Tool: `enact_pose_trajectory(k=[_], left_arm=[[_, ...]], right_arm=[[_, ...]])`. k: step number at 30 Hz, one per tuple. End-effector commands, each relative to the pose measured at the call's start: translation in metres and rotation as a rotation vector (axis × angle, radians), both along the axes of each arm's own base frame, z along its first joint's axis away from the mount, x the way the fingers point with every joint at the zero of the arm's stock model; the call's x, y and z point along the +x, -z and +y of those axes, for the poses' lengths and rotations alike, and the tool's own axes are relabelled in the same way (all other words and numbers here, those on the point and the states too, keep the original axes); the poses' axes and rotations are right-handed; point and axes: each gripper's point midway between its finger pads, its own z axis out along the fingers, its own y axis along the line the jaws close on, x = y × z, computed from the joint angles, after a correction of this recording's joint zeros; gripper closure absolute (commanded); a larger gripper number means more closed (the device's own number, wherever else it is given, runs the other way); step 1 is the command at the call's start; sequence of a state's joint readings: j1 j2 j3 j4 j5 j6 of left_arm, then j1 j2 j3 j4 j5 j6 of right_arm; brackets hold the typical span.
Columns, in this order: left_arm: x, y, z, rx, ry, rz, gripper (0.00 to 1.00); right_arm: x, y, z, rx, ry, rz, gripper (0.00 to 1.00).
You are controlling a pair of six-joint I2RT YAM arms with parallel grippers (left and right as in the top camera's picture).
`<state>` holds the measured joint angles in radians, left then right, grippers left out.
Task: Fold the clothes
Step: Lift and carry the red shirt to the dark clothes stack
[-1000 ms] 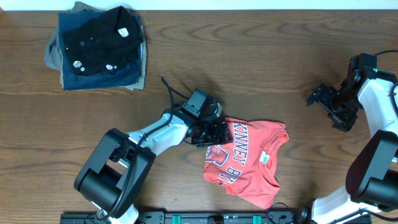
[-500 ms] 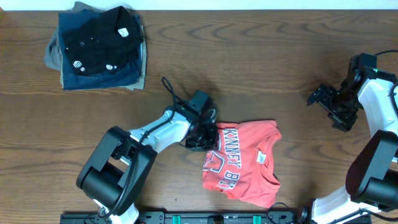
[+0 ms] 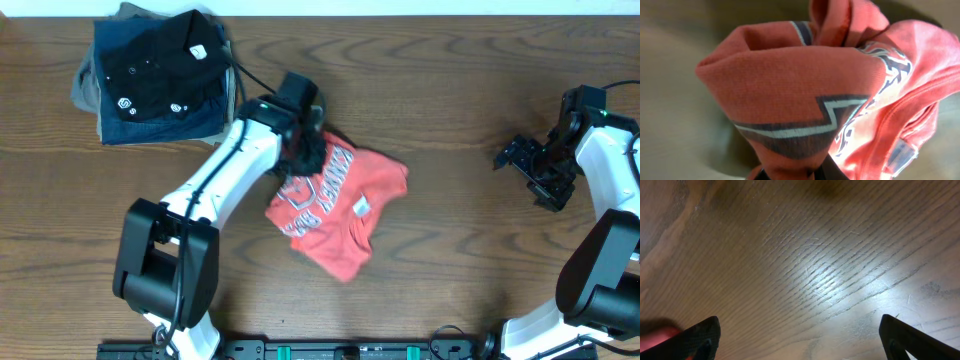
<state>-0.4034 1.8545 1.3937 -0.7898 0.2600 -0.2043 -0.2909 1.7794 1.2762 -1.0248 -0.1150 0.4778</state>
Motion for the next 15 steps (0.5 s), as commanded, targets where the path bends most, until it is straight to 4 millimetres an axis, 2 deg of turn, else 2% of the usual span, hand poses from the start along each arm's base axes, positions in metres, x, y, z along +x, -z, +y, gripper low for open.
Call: enact_pose_trajectory(k=[1, 7, 15], left_arm=[[0.031, -0.005, 0.033, 0.095, -0.056, -0.102, 0.87], [0.072, -0.014, 0.075, 0.148, -0.167, -0.232, 0.87], [0.109, -0.031, 0.098, 0.13, -0.223, -0.366, 0.87]], right_arm=[[0.003, -0.005, -0.003, -0.009, -0.009, -0.018, 0.01], [0.003, -0.005, -0.003, -0.009, -0.008, -0.017, 0.01], [0.003, -0.005, -0.003, -0.009, -0.009, -0.017, 0.01]])
